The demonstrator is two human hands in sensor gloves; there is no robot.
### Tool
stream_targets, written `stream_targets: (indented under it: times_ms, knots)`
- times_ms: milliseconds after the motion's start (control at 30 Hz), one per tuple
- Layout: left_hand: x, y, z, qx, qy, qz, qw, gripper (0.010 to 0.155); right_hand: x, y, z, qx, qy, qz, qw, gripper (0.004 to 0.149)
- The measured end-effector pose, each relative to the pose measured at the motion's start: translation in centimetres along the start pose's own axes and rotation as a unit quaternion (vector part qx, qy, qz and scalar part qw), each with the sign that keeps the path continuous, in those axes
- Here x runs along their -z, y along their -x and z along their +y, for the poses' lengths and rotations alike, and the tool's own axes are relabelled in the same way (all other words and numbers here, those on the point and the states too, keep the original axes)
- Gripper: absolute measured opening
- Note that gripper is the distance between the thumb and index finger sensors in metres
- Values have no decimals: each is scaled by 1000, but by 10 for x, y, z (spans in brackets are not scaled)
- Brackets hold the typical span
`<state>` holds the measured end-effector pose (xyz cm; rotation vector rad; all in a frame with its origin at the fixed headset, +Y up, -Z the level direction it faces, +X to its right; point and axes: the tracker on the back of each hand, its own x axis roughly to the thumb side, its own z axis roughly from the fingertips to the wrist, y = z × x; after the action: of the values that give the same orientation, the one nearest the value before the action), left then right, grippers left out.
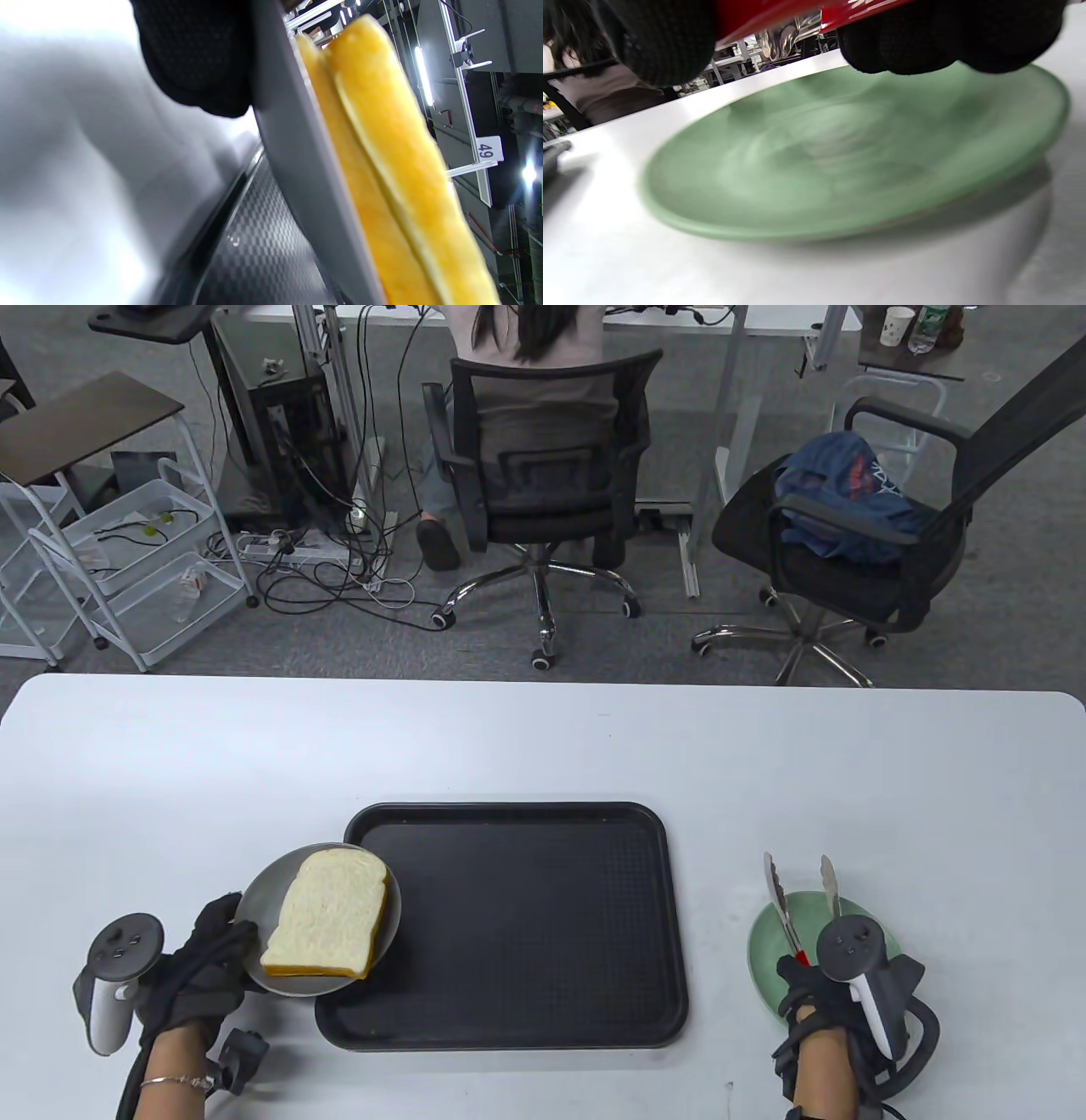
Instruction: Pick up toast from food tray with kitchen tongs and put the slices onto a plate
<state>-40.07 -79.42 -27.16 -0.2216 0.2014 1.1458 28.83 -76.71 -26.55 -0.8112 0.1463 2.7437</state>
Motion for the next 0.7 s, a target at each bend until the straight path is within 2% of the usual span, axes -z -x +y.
stream_targets:
  times_ms: [367, 700]
  knots:
    - [1, 0, 0, -2, 2, 1, 1000, 60, 8, 2, 19, -94, -10, 31, 995, 96]
    - [2, 0, -1, -5, 5, 1, 1000, 61, 4, 3, 19, -93, -32, 44, 994, 100]
